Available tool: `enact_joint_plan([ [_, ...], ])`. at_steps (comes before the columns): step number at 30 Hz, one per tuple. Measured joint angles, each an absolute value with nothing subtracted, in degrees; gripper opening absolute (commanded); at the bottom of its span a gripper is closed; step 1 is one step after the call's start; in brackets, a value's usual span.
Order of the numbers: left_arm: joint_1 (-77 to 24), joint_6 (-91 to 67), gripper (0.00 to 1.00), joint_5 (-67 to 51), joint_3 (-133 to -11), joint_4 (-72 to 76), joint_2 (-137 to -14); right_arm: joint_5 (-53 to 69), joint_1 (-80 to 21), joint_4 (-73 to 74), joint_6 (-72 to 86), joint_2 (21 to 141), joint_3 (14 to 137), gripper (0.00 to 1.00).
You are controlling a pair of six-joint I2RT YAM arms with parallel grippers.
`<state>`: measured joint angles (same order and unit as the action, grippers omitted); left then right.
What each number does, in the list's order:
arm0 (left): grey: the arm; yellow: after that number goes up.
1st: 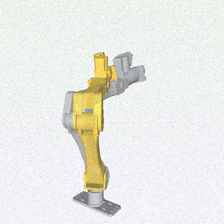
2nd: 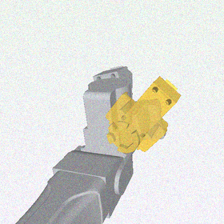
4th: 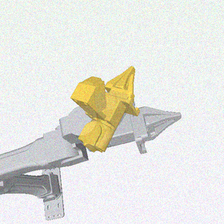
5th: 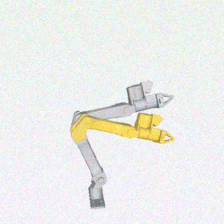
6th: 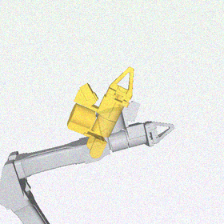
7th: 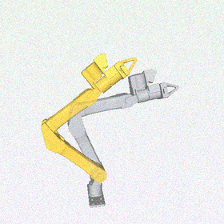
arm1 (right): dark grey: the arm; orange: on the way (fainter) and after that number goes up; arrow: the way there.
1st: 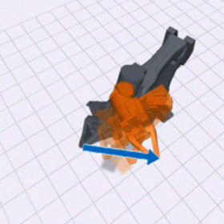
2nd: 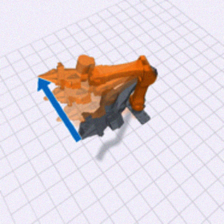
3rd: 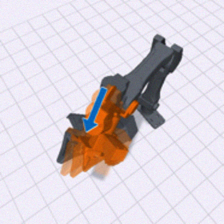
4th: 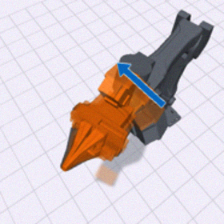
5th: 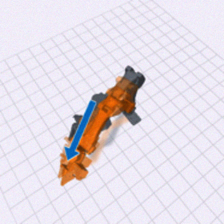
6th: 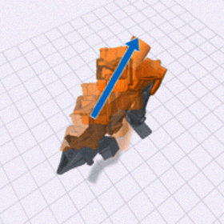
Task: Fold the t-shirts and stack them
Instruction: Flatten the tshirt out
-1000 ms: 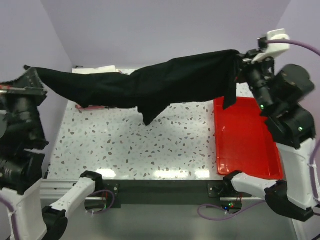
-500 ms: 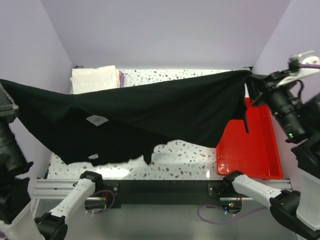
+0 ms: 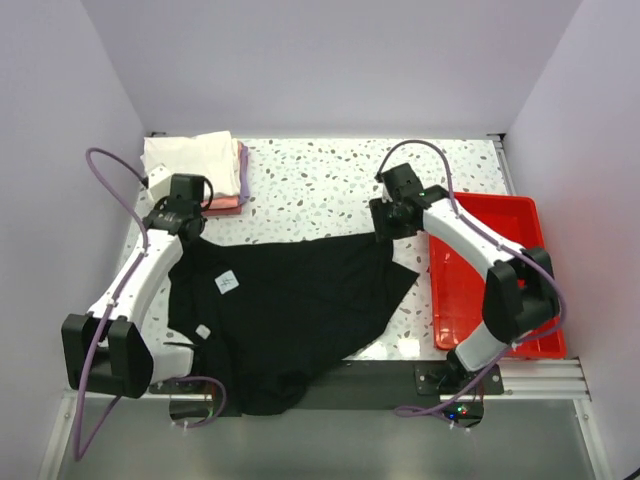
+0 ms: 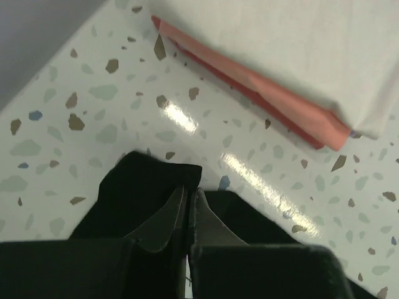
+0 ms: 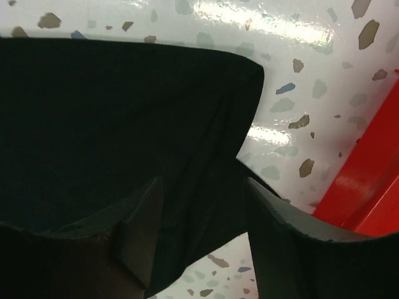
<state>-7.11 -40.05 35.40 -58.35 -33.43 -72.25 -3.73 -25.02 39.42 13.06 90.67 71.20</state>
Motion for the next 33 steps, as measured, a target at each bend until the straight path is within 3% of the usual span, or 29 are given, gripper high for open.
enact_joint_plan([
  [5,-6.66,-42.98,0.0,31.29,-53.82,-33.19,-71.59,-2.46,-24.71,39.13,12.01,92.31,71.46,0.71],
  [14,-6.61,-46.52,0.0,29.02,-46.59,-30.89,-62.3,2.98,-33.06,37.5,12.99,76.14,57.95,0.71],
  [19,-6.61,-47.46,0.0,27.29,-45.21,-30.7,-60.4,4.1,-43.66,37.8,15.97,77.76,51.2,0.7],
  [27,-6.61,-48.05,0.0,26.74,-45.08,-30.87,-60.16,0.97,-49.47,34.68,19.94,85.12,50.06,0.63],
  [33,-6.61,-48.36,0.0,26.72,-44.45,-30.87,-59.42,-1.65,-49.5,32.51,21.37,89.78,50.09,0.49],
])
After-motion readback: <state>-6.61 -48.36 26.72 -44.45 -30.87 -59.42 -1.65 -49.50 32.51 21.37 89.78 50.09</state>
